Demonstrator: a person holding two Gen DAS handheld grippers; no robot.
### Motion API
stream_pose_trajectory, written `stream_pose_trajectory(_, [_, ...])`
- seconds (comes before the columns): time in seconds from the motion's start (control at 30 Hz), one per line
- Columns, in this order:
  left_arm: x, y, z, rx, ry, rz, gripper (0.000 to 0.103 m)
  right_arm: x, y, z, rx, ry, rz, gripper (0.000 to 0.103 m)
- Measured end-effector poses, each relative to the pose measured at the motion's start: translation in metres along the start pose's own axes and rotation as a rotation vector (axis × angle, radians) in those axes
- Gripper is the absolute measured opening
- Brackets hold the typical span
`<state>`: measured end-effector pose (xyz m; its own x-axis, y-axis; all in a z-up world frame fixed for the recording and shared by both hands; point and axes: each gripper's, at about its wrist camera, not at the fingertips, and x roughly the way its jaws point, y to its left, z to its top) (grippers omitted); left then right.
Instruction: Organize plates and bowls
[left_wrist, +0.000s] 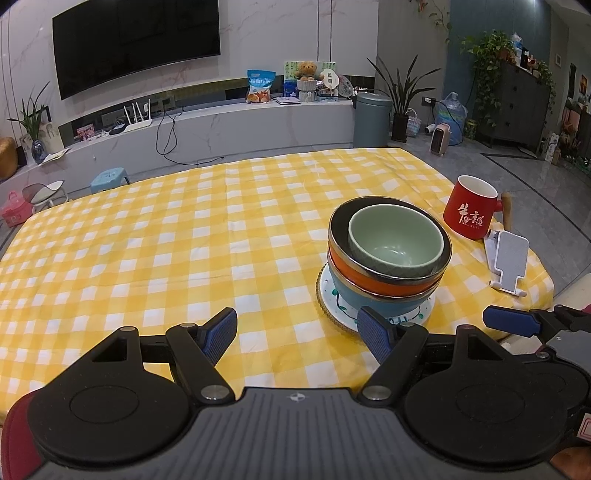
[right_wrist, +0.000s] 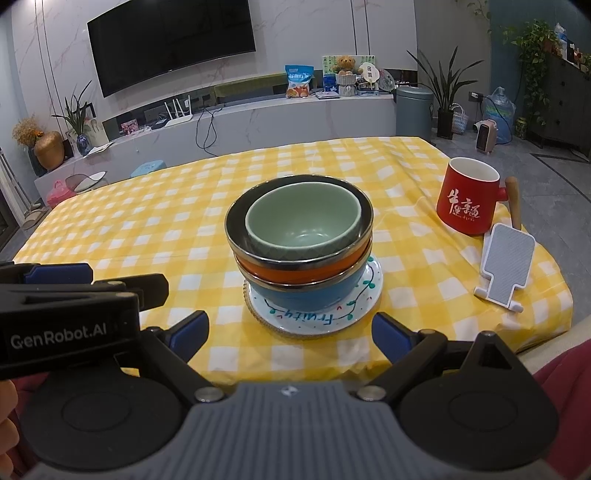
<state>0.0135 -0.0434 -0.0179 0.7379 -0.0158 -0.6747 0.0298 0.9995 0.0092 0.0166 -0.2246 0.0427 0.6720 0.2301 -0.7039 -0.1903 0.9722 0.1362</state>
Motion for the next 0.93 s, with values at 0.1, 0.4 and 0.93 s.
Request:
stream_pose_trajectory(0.1, [0.0013, 0.0010, -0.0003, -0.001, 0.004, 0.001, 0.087, 0.0008, -0.0002, 0.0000, 0.000, 0.003, -0.002, 0.093])
stream_pose_trajectory(0.4, [0.0021, 0.0021, -0.0008, -0.004, 0.009, -0.004, 0.087, 0.0017, -0.0005, -0.0003, 0.002, 0.007, -0.002, 0.093])
stream_pose_trajectory(0.93, [0.0043, -0.0002, -0.0012, -0.001, 0.020, 0.000, 0.087, 0.0033, 0.0011, -0.0014, 0.002, 0.019, 0.001, 0.093])
